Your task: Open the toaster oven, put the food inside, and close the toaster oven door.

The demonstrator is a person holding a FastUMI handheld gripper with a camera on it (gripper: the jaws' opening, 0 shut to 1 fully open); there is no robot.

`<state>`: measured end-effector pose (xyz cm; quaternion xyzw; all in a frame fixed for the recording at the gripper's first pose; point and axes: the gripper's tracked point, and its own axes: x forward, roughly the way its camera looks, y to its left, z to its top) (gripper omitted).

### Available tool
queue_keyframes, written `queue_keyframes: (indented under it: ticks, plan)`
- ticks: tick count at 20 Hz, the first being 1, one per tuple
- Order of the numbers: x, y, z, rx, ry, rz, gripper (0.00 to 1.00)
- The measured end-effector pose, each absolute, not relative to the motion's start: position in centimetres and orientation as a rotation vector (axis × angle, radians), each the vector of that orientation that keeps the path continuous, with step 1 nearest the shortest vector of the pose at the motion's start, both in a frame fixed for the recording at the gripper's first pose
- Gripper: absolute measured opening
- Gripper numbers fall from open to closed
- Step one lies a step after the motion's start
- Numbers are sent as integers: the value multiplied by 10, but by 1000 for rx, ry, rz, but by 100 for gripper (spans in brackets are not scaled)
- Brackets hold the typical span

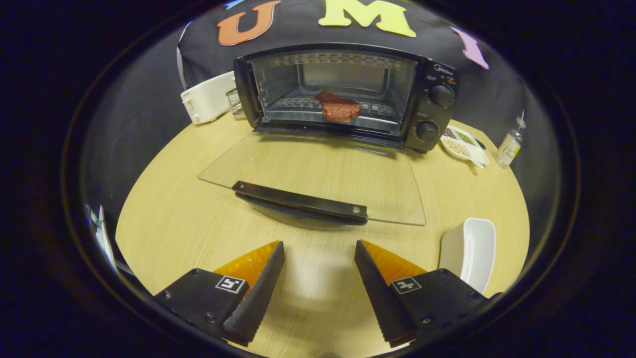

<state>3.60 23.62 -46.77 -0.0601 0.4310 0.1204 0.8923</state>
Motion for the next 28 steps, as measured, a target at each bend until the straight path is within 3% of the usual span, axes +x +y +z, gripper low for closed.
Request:
queue_keyframes:
  ticks: [7, 15, 28]
  plan:
    - [54, 239, -459, -123, 891, 249, 92]
    - [71, 248, -401, -66, 842, 270, 92]
    - [135, 255, -316, -36, 639, 253, 91]
